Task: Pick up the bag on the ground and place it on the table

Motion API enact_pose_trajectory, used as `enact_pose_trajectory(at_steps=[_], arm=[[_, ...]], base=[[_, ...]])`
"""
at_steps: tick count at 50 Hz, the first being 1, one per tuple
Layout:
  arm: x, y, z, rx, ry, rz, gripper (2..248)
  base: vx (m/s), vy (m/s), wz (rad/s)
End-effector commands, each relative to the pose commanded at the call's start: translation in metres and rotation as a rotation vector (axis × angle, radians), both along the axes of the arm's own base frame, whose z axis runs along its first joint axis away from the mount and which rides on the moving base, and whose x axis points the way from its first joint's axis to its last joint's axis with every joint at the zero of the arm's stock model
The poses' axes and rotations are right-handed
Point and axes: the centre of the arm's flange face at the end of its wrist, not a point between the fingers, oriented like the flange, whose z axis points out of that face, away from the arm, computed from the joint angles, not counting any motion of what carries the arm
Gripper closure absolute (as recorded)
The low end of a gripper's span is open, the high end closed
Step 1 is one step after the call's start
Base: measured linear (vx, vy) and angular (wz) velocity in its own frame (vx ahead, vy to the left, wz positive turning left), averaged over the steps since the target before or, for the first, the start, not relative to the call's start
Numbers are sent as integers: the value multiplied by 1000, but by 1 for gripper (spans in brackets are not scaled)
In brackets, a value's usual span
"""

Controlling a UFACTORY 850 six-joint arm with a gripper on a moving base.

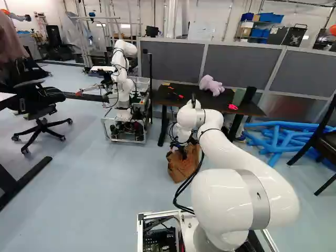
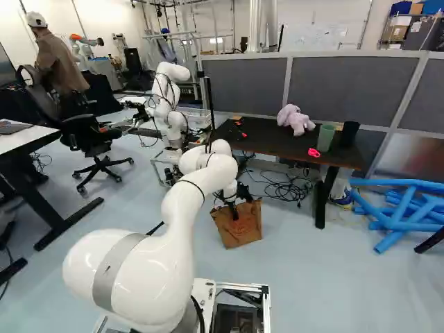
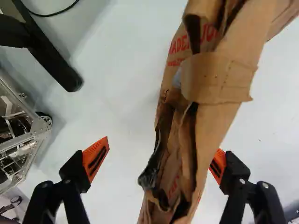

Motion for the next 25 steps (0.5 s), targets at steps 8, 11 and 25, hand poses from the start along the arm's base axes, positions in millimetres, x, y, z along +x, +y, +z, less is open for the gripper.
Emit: enact_pose_trajectory(at_steps=[8,11,25], arm=[[-1,-1,-6,0,-1,-2,3],[-1,-1,-7,0,-1,-2,3],[-1,-1,-7,0,-1,-2,74]], base=[[0,0,0],[0,0,0],[0,0,0]])
